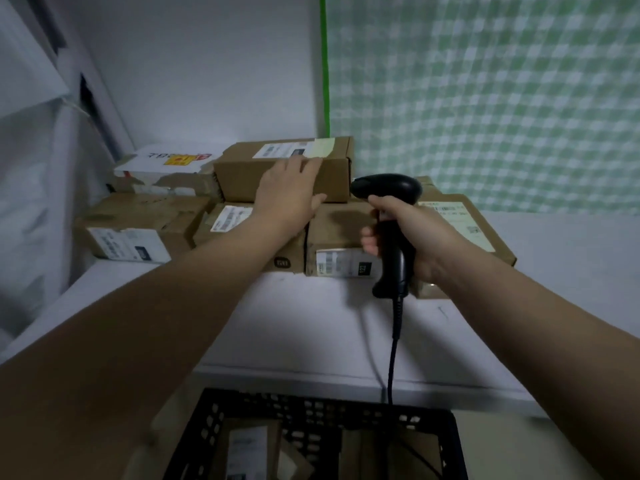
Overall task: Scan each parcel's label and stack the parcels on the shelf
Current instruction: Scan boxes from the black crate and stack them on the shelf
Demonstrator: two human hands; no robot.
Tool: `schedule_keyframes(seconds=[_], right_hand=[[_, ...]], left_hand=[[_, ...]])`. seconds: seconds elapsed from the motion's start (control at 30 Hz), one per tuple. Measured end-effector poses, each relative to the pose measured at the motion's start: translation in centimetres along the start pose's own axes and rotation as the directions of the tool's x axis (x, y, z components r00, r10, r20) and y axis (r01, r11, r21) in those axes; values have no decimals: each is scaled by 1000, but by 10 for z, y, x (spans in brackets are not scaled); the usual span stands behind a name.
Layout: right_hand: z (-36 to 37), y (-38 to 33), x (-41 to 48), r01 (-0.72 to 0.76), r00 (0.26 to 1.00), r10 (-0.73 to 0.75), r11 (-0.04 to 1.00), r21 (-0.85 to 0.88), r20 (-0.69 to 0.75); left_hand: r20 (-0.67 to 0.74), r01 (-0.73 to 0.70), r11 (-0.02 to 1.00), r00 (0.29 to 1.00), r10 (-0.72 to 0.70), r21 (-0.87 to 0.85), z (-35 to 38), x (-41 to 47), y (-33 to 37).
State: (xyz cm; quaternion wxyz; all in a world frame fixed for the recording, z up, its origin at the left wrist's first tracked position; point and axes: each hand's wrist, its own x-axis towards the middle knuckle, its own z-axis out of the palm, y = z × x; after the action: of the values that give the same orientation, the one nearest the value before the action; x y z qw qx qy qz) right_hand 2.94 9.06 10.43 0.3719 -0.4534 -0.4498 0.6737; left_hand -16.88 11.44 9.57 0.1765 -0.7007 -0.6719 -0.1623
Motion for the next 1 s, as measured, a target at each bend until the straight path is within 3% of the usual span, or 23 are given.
schedule_keyframes(seconds=[0.17,0.33,0.5,0.67,0.77,0.87,1.0], right_hand=[[4,42,-71,1,997,12,986,-166,74],[13,121,-142,-45,988,91,945,-325,125],[20,199,-178,-101,975,170,915,-391,145],[22,264,-185,-226,966,255,911,-346,40],[19,289,-178,-298,953,299,884,-359,-53],[21,302,-164,-321,947,306,863,-389,-101],[29,315,-140,-365,931,336,843,-395,-143]], left_hand=[[105,5,979,994,17,-202,-12,-133,1],[170,5,986,985,25,-169,13,-282,-1],[257,168,957,961,-105,-236,38,-370,8],[546,360,915,810,-212,-179,69,-426,12],[678,445,892,680,-277,-82,88,-446,9],[757,481,876,558,-340,39,112,-457,4],[814,672,739,409,-412,37,153,-452,2]])
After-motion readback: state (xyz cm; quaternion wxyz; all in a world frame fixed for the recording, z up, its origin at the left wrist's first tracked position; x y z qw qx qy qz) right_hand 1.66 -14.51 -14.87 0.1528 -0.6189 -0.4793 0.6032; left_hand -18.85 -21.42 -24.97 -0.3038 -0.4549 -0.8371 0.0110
